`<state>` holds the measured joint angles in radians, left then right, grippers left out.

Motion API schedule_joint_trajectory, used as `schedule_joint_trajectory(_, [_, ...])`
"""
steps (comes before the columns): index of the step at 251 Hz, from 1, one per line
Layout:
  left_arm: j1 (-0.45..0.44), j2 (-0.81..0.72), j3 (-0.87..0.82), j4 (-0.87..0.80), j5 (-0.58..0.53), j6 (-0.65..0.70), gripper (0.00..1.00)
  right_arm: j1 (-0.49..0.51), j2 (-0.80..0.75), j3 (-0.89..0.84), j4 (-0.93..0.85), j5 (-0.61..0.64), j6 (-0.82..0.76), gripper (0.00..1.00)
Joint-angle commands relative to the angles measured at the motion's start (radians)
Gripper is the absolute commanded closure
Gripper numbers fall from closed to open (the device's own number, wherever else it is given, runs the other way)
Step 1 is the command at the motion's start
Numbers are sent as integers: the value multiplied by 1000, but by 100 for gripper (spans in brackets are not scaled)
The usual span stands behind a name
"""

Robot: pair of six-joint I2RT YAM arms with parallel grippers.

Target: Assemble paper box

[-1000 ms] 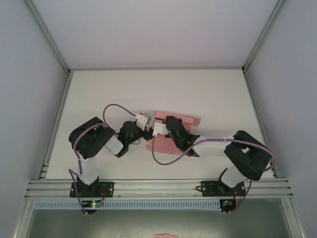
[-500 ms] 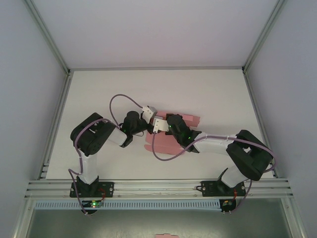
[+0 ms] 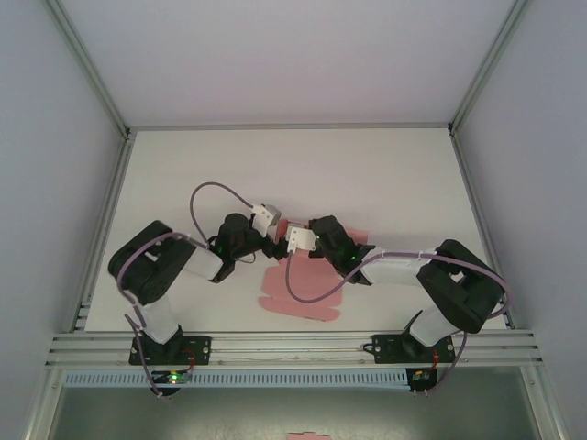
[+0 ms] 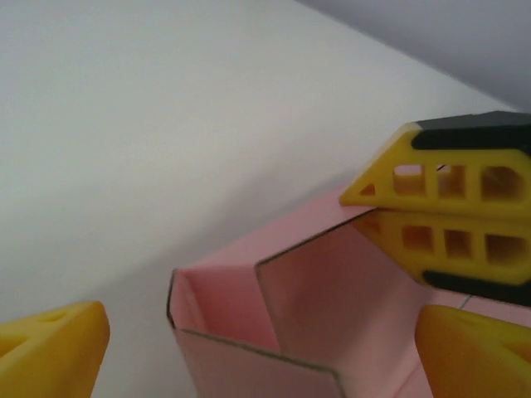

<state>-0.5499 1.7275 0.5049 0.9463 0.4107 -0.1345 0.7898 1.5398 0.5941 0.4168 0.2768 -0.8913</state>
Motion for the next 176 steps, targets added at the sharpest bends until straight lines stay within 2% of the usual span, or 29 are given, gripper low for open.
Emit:
schedule_joint_trajectory(1, [-17, -176, 1, -183, 36, -10, 0, -10, 41, -45, -200, -38, 8, 100])
schedule_joint_trajectory(37, [-21, -416, -60, -420, -193, -79, 0, -11, 37, -54, -172, -30, 10, 100])
schedule_joint_trajectory(71, [-15, -626, -93, -556, -335, -122, 0, -11, -13, -50, -119, 0, -22, 100])
schedule_joint_trajectory(105, [24, -698, -61, -691, -474, -253, 0, -8, -104, -13, -116, 36, -99, 100])
schedule_joint_trajectory(120, [68, -661, -50, -725, -481, -298, 0, -7, -153, 1, -119, 36, -122, 100])
schedule_joint_trajectory(139, [131, -596, -39, -728, -432, -355, 0, -5, -219, 3, -121, 17, -140, 100])
schedule_joint_trajectory(156, [169, -545, -50, -669, -384, -364, 0, 4, -255, -6, -133, -6, -153, 100])
schedule_joint_trajectory(176, [185, -492, -58, -587, -319, -345, 0, 18, -251, -28, -87, 27, -157, 100])
